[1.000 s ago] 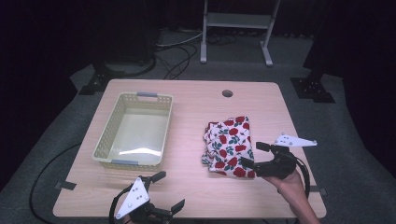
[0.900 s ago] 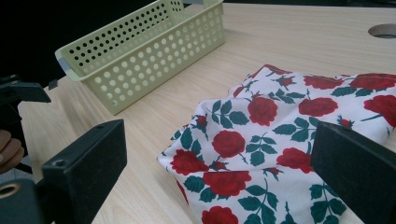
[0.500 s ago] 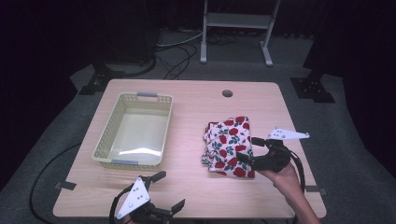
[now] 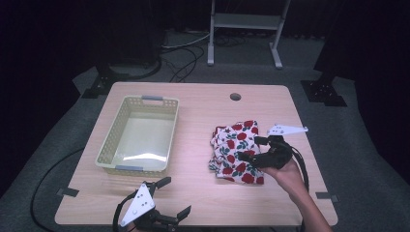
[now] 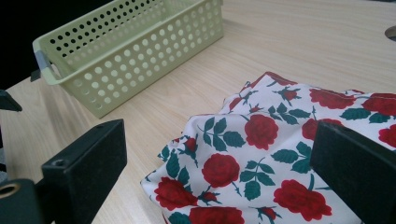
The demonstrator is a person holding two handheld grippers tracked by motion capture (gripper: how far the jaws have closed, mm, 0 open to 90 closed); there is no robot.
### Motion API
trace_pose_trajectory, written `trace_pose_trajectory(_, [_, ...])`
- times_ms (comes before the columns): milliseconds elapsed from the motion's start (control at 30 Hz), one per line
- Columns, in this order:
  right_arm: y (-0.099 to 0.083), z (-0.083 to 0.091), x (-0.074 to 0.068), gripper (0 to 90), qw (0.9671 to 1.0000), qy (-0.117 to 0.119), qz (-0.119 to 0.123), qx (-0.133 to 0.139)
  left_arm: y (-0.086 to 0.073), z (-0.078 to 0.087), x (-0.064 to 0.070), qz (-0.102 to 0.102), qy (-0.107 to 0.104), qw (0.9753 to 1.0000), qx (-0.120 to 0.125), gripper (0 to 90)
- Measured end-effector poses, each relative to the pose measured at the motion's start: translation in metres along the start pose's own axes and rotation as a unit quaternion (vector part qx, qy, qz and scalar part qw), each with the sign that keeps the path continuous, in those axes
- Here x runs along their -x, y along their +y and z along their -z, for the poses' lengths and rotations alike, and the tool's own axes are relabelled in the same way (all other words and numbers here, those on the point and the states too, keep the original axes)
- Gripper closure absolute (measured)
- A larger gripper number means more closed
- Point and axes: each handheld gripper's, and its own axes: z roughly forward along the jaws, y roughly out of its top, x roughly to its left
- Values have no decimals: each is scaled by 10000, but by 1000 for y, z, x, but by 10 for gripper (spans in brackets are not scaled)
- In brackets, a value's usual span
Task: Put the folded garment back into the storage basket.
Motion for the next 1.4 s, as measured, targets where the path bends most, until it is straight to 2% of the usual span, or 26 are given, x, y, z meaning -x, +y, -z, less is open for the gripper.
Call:
trace_pose_trajectory(300, [8,-12,7,32,9999,-20,-33,-161,0,1,-1,-4,24,10000,15,0])
trace_pose_trajectory(533, [10,-21,22,33,9979,-249,-77,-588,0,0,0,-6,9,10000,8,0])
trace_pose_trajectory(700, [16,-30,25,38,9967,-244,-29,-773,0,1,-1,-10,15,10000,-2,0])
trace_pose_trajectory(767, [17,-35,27,36,9950,-266,-34,-957,0,1,-1,-1,25,10000,5,0])
trace_pose_trajectory(1000, [20,-45,31,42,9914,-379,-1,-1254,0,1,-1,-2,11,10000,4,0])
trace_pose_trajectory(1300, [11,-55,35,65,9874,-446,22,-1521,1,1,1,-15,-18,10000,-7,0])
trace_pose_trajectory(1400, [8,-60,36,91,9851,-584,108,-1611,1,1,1,-13,-9,10000,0,0])
